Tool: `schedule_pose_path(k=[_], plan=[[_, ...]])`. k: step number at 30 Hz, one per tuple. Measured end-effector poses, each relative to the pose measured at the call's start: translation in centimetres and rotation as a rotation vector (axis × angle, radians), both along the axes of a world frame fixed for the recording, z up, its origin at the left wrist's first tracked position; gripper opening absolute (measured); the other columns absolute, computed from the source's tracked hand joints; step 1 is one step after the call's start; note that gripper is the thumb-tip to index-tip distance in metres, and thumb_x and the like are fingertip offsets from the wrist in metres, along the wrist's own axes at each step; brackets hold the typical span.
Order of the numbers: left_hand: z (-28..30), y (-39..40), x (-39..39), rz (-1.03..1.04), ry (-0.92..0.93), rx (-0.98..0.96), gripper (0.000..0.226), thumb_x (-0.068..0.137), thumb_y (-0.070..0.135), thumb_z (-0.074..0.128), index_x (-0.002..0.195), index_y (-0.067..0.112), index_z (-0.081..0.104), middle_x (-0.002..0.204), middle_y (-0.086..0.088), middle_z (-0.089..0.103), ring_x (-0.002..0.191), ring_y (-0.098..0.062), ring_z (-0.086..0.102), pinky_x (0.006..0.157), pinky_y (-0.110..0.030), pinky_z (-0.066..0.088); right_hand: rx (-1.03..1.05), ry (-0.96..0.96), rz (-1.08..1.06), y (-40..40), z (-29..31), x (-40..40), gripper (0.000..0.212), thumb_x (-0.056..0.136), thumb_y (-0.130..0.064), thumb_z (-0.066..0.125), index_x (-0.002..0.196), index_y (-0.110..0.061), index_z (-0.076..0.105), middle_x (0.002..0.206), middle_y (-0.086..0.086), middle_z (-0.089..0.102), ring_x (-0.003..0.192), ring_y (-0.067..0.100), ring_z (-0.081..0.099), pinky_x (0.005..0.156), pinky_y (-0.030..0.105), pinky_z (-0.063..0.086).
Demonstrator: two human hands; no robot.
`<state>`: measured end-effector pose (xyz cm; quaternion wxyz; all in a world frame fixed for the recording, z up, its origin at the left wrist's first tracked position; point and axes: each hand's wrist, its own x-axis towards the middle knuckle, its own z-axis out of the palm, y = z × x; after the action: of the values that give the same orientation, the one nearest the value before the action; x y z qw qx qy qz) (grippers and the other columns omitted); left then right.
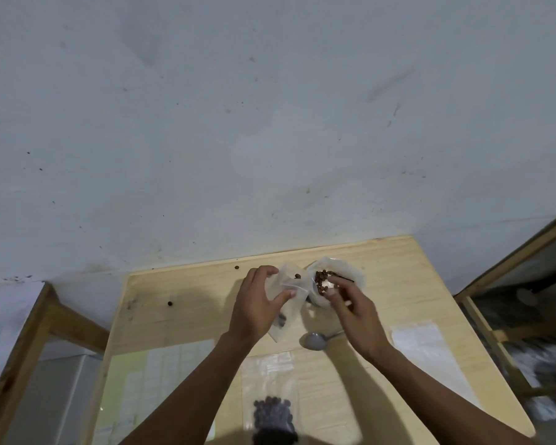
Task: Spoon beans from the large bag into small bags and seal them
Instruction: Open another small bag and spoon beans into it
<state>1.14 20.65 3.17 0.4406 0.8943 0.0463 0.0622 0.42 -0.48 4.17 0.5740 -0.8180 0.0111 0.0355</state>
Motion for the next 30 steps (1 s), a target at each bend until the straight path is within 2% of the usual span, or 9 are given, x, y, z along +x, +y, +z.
schedule_pose_path(k=[1,3,6,12,17,21,25,27,30], plan=[[0.0,-0.3,0.1,0.003,-0.004,-0.018,0.048,0.076,0.044,0.08,0.115,0.029,0.056,0.11,0.017,0.055,0.103,-0.001,0.053,0.085,-0.019,0.044,0.036,0.019,0.101,0.7,0.6,0.1,0.027,0.098,-0.029,0.056,0.125,-0.029,0.061,0.112,-0.018,0.067,0.1,-0.004,0.062,0.08,0.015,0.05],[0.0,-0.8,0.1,0.03,-0.017,-0.055,0.049,0.076,0.044,0.081,0.114,0.028,0.055,0.11,0.016,0.055,0.103,0.0,0.053,0.087,-0.022,0.049,0.049,0.008,0.187,1.7,1.1,0.4,0.036,0.099,-0.026,0.056,0.134,-0.028,0.055,0.12,-0.018,0.064,0.11,-0.003,0.059,0.088,0.017,0.05],[0.5,-1.1,0.0,0.084,-0.009,-0.158,0.054,0.074,0.044,0.083,0.115,0.027,0.053,0.112,0.014,0.056,0.105,-0.002,0.055,0.087,-0.027,0.053,0.051,-0.064,0.136,2.4,1.5,0.8,0.037,0.095,-0.02,0.062,0.131,-0.025,0.058,0.114,-0.014,0.066,0.104,0.003,0.061,0.085,0.021,0.052],[1.7,-1.2,-0.6,0.028,0.012,-0.393,0.05,0.079,0.027,0.082,0.119,0.025,0.051,0.113,0.007,0.057,0.104,0.001,0.057,0.087,-0.03,0.058,0.144,-0.116,-0.01,2.3,2.6,2.0,0.02,0.094,-0.014,0.063,0.113,-0.022,0.066,0.103,-0.008,0.07,0.09,0.009,0.064,0.074,0.019,0.049],[3.0,-0.7,-0.1,0.038,-0.04,-0.336,0.032,0.09,0.017,0.071,0.116,0.025,0.054,0.097,0.008,0.064,0.091,-0.004,0.062,0.083,-0.024,0.054,0.209,-0.113,-0.023,1.7,3.3,2.8,0.013,0.094,-0.012,0.063,0.1,-0.022,0.069,0.09,-0.007,0.07,0.082,0.014,0.064,0.068,0.027,0.05],[4.0,-0.4,0.5,0.065,0.002,-0.359,0.013,0.092,0.015,0.068,0.099,0.025,0.064,0.091,0.009,0.069,0.086,-0.013,0.066,0.078,-0.025,0.057,0.216,-0.105,0.017,1.4,3.8,3.1,0.012,0.092,-0.008,0.065,0.094,-0.02,0.068,0.085,-0.006,0.069,0.077,0.014,0.064,0.065,0.027,0.047],[3.9,0.0,0.8,0.027,0.042,-0.351,0.013,0.091,0.016,0.069,0.089,0.029,0.065,0.085,0.008,0.071,0.083,-0.019,0.069,0.08,-0.04,0.058,0.061,0.009,0.151,1.1,4.3,3.7,0.02,0.08,-0.018,0.079,0.097,-0.026,0.072,0.083,-0.013,0.068,0.078,0.012,0.061,0.07,0.025,0.049],[3.9,0.1,0.7,0.007,0.056,-0.339,0.013,0.091,0.016,0.069,0.087,0.029,0.065,0.084,0.007,0.07,0.082,-0.018,0.069,0.08,-0.041,0.059,-0.055,0.005,0.203,1.2,4.6,3.9,0.013,0.079,-0.021,0.08,0.09,-0.021,0.074,0.089,-0.007,0.071,0.086,0.012,0.064,0.074,0.023,0.048],[4.2,0.0,0.5,-0.009,0.077,-0.358,0.009,0.092,0.014,0.067,0.09,0.023,0.065,0.084,0.002,0.071,0.079,-0.016,0.07,0.079,-0.043,0.06,-0.147,-0.051,0.236,1.3,5.0,3.9,0.005,0.083,-0.02,0.075,0.08,-0.021,0.072,0.089,-0.004,0.071,0.086,0.01,0.063,0.072,0.021,0.044]])
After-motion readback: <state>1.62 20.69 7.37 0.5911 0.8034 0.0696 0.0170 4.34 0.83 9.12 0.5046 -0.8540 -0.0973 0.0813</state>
